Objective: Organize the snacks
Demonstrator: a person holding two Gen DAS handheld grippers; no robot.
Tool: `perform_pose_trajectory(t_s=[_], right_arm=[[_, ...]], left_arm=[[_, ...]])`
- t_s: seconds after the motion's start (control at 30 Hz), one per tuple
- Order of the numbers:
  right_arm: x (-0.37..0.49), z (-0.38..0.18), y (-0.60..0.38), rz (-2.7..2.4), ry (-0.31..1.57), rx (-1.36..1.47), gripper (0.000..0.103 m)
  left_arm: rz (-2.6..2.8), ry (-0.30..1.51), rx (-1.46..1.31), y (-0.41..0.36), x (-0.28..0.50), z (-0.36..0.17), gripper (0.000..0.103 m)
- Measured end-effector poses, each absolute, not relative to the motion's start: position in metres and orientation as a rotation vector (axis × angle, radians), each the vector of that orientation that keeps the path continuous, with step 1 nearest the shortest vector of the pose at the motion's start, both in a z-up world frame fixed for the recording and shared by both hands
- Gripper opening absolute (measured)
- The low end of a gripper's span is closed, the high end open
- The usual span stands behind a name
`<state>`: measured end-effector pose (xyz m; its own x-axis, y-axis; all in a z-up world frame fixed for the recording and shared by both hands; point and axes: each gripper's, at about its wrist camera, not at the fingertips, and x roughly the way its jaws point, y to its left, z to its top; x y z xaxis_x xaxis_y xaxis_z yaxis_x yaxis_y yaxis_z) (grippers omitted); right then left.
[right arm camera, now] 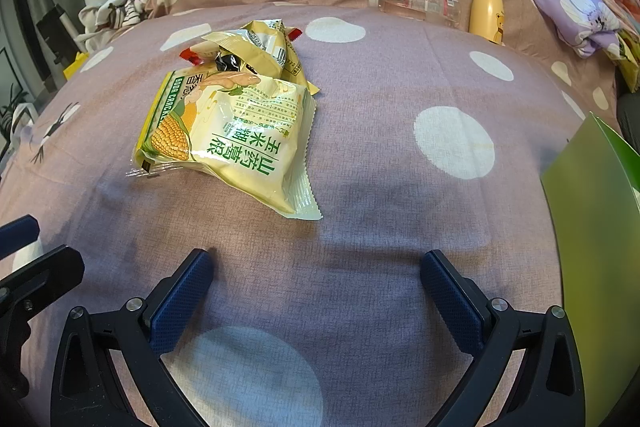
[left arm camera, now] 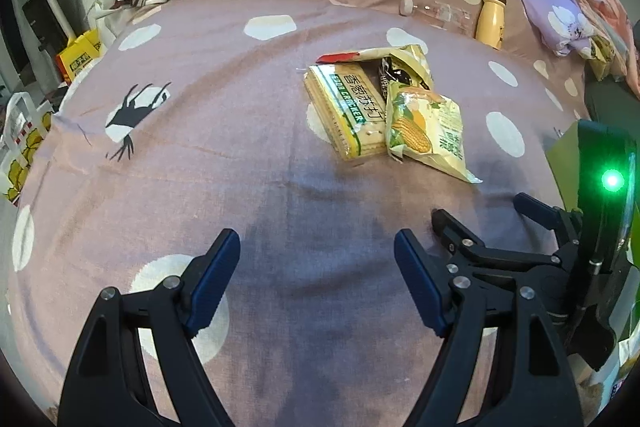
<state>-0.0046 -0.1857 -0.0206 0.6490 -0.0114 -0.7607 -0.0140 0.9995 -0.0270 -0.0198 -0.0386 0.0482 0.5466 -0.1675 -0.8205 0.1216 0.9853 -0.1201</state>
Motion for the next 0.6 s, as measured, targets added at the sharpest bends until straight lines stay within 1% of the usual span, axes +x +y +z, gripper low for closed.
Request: perform_pose_trajectory(t_s=[0.6], right_arm=[[-0.0045, -0.0207, -0.1857, 0.001, 0.865, -0.031, 0.103]], left_arm=[[-0.175, 1.003, -0.068, -0.0449, -0.0183, 0.0426, 0.079]])
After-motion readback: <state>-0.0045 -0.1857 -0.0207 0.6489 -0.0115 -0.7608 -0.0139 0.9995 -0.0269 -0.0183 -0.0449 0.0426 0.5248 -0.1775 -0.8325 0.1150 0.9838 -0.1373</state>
